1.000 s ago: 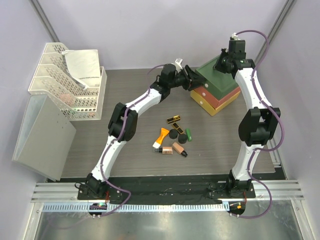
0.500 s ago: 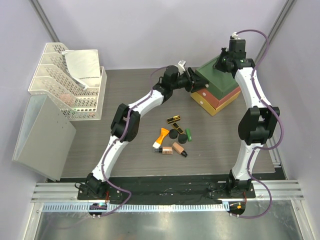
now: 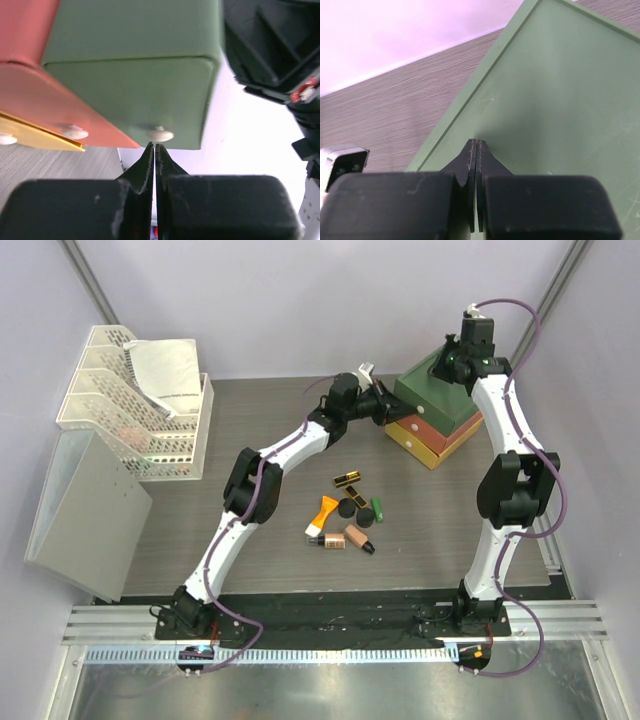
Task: Organize the makeup
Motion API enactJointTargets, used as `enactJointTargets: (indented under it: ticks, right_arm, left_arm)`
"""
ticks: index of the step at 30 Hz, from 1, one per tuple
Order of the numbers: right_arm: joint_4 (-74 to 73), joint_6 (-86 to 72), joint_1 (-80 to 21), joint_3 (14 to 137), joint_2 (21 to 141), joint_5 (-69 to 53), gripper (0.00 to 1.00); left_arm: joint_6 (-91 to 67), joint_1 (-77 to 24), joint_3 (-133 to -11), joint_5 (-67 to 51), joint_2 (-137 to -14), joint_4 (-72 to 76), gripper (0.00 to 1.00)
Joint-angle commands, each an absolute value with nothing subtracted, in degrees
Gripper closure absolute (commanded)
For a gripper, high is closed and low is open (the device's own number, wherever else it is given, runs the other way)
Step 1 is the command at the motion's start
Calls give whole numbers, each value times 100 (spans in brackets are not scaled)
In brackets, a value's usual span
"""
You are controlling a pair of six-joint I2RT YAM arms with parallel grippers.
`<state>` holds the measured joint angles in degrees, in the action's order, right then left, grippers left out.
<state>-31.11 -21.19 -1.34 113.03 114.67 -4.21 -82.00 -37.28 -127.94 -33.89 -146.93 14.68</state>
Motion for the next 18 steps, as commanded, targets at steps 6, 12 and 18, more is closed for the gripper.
enactJointTargets:
  ticks: [6,12,18]
  right_arm:
    - [-4351,-1942,-141,10978,11979,-431,99]
    - [-4359,-1907,-141,10995,11997,-457,99]
    - [-4368,-1899,-132,11013,12023,-457,99]
  left_arm:
    - [-7893,-3788,-12313,-3384,-14256,1714,97]
    - [-8016,-3779,-12191,-3252,-14195,1968,40]
    - [-8121,-3779,-12252,-3147,-14255,2197,45]
